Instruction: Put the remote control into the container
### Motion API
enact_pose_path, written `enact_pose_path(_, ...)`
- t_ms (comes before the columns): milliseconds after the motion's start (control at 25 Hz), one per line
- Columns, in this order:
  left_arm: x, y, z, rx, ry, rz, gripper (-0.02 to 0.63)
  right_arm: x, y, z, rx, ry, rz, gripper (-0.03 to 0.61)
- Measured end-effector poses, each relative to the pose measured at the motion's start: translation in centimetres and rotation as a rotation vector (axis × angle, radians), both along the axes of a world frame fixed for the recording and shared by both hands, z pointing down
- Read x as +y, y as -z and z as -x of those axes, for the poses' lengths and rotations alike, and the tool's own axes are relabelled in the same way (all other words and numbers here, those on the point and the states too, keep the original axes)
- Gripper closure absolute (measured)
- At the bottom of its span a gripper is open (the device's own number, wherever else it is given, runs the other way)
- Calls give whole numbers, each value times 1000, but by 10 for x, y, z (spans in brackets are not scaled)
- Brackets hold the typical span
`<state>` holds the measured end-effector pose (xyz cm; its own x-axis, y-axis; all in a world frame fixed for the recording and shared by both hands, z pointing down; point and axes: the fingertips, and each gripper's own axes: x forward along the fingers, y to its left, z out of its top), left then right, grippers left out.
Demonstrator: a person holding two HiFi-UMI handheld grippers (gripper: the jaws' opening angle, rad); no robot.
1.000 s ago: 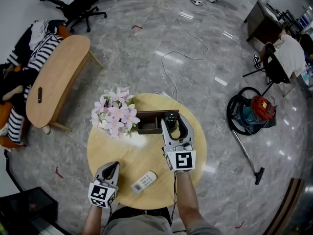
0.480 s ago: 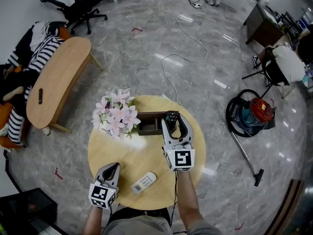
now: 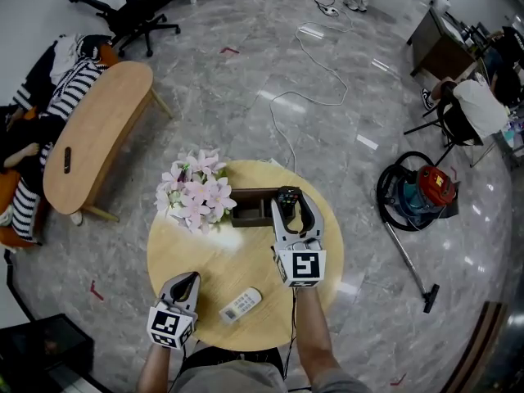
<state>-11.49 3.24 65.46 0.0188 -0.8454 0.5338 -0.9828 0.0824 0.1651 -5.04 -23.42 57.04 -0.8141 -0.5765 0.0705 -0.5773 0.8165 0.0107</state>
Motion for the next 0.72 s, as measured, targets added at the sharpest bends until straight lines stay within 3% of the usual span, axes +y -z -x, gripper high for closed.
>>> enact_pose_path(400, 0, 16, -2, -11, 3, -27, 607, 0, 18, -7, -11, -13, 6, 367)
enact_pose_path(720, -7, 57, -4, -29, 0, -87, 606, 7, 45, -22, 22, -10, 12, 367)
